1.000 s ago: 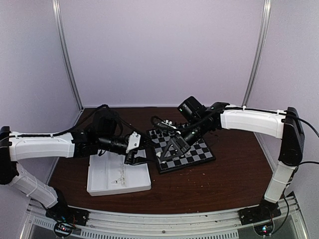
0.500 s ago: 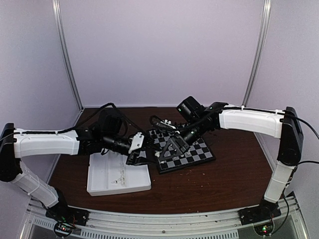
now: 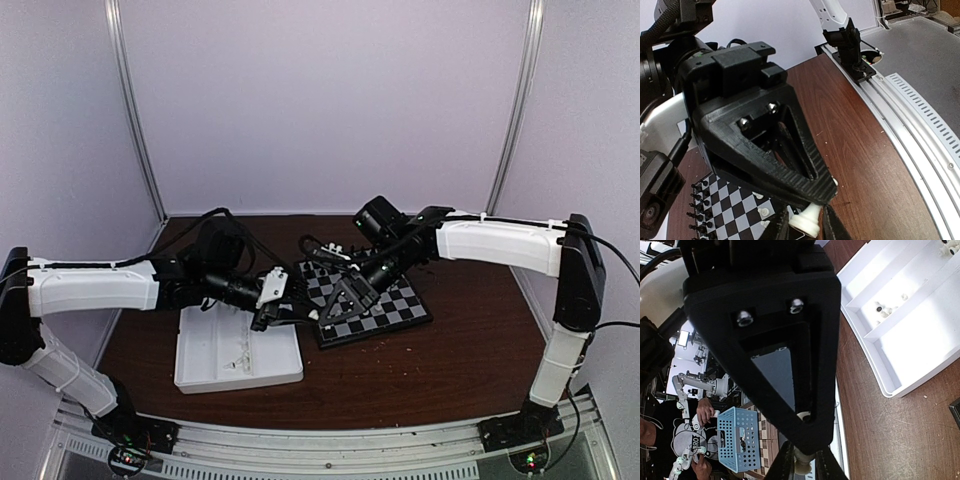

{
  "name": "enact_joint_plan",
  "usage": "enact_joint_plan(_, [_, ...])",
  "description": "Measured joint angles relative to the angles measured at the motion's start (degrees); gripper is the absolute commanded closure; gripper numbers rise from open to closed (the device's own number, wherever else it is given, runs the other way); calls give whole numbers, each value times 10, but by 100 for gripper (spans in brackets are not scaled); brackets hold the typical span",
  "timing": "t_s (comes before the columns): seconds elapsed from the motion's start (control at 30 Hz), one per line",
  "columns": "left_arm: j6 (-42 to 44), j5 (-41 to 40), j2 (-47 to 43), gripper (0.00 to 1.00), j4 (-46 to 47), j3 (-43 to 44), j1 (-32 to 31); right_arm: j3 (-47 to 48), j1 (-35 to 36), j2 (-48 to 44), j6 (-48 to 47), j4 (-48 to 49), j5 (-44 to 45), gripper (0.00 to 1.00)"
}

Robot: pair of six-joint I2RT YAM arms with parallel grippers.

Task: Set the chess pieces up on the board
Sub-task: Adjust the chess piece on the chessboard.

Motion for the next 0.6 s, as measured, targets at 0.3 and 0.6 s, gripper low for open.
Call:
enact_joint_plan(0.3, [5,-2,0,74,-1,0,2,0,0,1,6,4,0,85])
enact_joint_plan(0.6, [3,-6,0,94,-2,-1,5,0,0,2,17,20,0,79])
